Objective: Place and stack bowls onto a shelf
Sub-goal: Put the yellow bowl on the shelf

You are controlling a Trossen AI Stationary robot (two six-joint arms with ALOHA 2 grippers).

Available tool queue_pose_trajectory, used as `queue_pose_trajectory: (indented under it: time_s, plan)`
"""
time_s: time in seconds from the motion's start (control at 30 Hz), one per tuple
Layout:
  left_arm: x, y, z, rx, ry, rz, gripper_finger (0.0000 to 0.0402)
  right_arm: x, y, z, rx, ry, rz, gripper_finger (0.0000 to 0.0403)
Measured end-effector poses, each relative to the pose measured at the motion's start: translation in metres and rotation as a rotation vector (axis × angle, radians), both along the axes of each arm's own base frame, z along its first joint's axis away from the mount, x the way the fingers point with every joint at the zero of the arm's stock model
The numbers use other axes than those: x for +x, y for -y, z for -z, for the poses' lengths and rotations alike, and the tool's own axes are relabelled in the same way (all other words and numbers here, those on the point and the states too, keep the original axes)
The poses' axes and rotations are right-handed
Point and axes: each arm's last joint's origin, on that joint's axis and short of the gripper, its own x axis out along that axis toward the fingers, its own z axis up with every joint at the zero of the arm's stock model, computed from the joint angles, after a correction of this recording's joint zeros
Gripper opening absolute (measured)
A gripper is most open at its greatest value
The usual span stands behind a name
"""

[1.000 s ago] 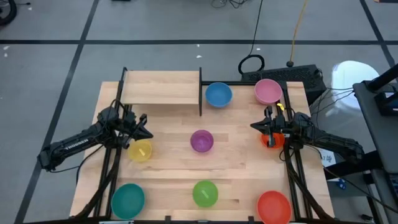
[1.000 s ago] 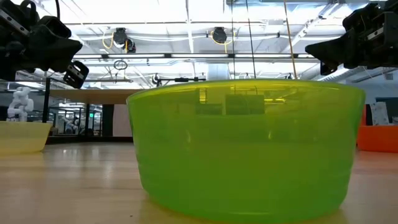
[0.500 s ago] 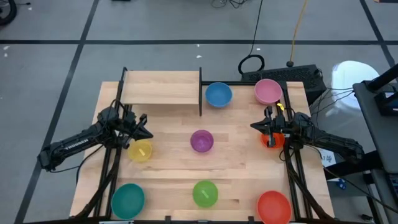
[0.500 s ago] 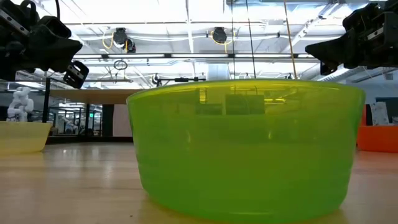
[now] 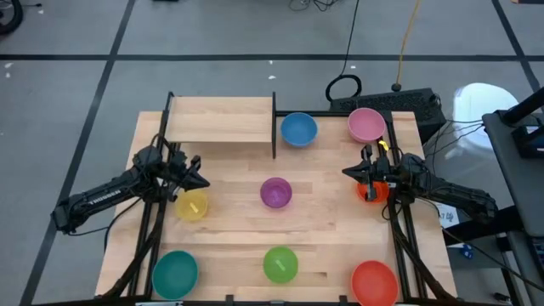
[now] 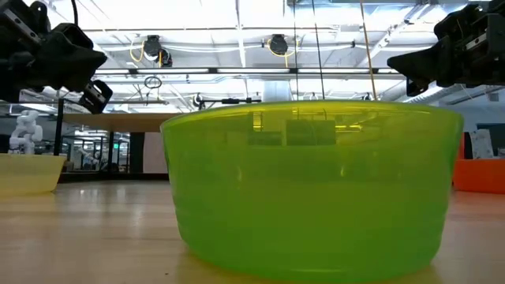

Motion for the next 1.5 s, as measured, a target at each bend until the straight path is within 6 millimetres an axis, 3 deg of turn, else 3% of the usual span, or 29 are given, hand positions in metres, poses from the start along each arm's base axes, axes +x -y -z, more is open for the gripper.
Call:
queue_pose_trajectory:
  time_s: [0.2, 0.7, 1.1, 1.37, 1.5]
  plan:
    - [0.001, -0.003, -0.001, 0.057, 0.023, -0.109, 0.0021, 0.000, 0.000, 0.000, -0.031, -0.001, 0.003, 0.0000]
    - [0.001, -0.004, -0.001, 0.118, 0.041, -0.152, 0.0005, -0.001, 0.000, -0.004, -0.046, 0.044, 0.004, 0.0000]
    - [0.001, -0.004, -0.002, -0.081, 0.003, -0.156, 0.0095, -0.001, 0.000, -0.007, -0.055, 0.072, 0.004, 0.0000]
    - [-0.005, -0.001, -0.039, 0.082, 0.299, -0.154, 0.0132, -0.002, -0.001, -0.011, -0.068, 0.111, 0.005, 0.0000]
    - [-0.008, 0.000, -0.067, 0.116, 0.276, -0.199, 0.0127, -0.002, -0.001, -0.013, -0.072, 0.131, 0.005, 0.0000]
